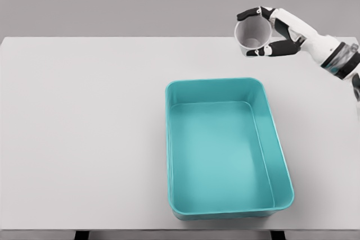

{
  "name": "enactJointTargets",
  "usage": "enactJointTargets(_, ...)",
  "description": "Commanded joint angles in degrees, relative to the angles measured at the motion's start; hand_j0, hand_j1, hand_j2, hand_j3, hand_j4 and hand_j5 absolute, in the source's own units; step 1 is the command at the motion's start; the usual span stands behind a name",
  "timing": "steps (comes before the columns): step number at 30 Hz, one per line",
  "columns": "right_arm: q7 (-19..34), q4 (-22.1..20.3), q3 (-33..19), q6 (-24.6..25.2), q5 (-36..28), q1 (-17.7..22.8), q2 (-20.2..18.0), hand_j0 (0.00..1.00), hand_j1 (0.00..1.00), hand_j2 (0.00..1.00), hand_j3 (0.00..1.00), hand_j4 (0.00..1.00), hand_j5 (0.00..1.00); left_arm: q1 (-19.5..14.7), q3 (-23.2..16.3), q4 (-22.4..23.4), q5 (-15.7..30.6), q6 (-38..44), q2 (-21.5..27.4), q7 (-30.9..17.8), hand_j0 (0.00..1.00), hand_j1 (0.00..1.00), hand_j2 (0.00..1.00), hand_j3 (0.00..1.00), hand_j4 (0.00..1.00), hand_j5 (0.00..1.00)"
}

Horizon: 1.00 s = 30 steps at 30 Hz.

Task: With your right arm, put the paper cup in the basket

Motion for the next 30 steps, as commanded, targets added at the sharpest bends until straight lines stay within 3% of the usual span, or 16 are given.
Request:
enactJointTargets(1,0.0,-7.5,-1.4,-0.3,3.9,0.0,-2.0,0.67,0.67,0.67,0.67,0.67,0.67,0.0,0.0,0.0,-0.1,0.0,0.0,0.0,1.0,1.0,1.0,1.0,1.0,1.0)
enactJointTargets(6,0.0,-20.9,-1.3,-0.2,8.5,3.2,-4.8,0.67,0.67,0.67,0.67,0.67,0.67,0.0,0.0,0.0,0.0,0.0,0.0,0.0,1.0,1.0,1.0,1.0,1.0,1.0)
enactJointTargets(10,0.0,-25.2,-0.5,-0.2,11.3,6.1,-6.0,0.68,0.68,0.68,0.68,0.68,0.68,0.0,0.0,0.0,0.0,0.0,0.0,0.0,1.0,1.0,1.0,1.0,1.0,1.0)
enactJointTargets(17,0.0,-28.2,8.6,-1.6,21.7,6.9,-8.0,0.68,0.68,0.68,0.68,0.68,0.68,0.0,0.0,0.0,0.0,0.0,0.0,-0.1,1.0,1.0,1.0,1.0,1.0,1.0)
enactJointTargets(22,0.0,-30.7,9.5,-1.6,23.6,8.7,-10.6,0.68,0.68,0.68,0.68,0.68,0.68,0.0,0.0,0.0,0.0,0.0,0.0,0.0,1.0,1.0,1.0,1.0,1.0,1.0)
enactJointTargets(27,0.0,-30.7,15.3,-3.1,28.2,9.1,-10.2,0.68,0.68,0.68,0.68,0.68,0.68,0.0,0.0,0.0,-0.1,0.0,0.0,-0.1,1.0,1.0,1.0,1.0,1.0,1.0)
enactJointTargets(30,0.0,-30.4,15.9,-3.1,29.8,9.2,-9.9,0.68,0.68,0.68,0.68,0.68,0.68,0.0,0.0,0.0,0.0,0.0,0.0,-0.1,1.0,1.0,1.0,1.0,1.0,1.0)
